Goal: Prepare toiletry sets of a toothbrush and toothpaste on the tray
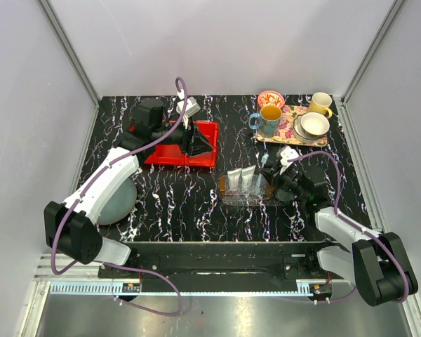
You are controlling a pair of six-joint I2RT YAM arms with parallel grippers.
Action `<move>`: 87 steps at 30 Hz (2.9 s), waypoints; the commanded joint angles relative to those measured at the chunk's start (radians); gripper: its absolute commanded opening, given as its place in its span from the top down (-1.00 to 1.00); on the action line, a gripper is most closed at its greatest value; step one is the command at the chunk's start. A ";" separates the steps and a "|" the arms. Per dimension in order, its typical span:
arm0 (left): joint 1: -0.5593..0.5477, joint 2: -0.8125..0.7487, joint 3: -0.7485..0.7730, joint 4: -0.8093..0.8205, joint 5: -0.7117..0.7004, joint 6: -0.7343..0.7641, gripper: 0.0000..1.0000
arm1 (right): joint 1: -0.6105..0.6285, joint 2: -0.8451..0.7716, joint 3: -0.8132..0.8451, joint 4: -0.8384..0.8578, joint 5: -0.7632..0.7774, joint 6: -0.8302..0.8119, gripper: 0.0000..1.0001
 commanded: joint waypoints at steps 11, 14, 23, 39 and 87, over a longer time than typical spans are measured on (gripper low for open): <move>0.008 -0.015 0.041 0.006 0.030 0.032 0.06 | -0.011 -0.015 0.057 -0.044 0.009 -0.009 0.38; 0.008 -0.015 0.045 0.003 0.029 0.035 0.06 | -0.011 -0.017 0.063 -0.061 0.004 -0.007 0.37; 0.009 -0.015 0.052 -0.012 0.030 0.043 0.06 | -0.019 -0.025 0.089 -0.130 0.007 -0.012 0.16; 0.011 -0.014 0.046 -0.014 0.035 0.046 0.06 | -0.034 -0.038 0.120 -0.236 0.009 -0.032 0.11; 0.015 -0.029 0.037 -0.051 0.050 0.071 0.06 | -0.068 -0.132 0.230 -0.597 -0.072 -0.145 -0.09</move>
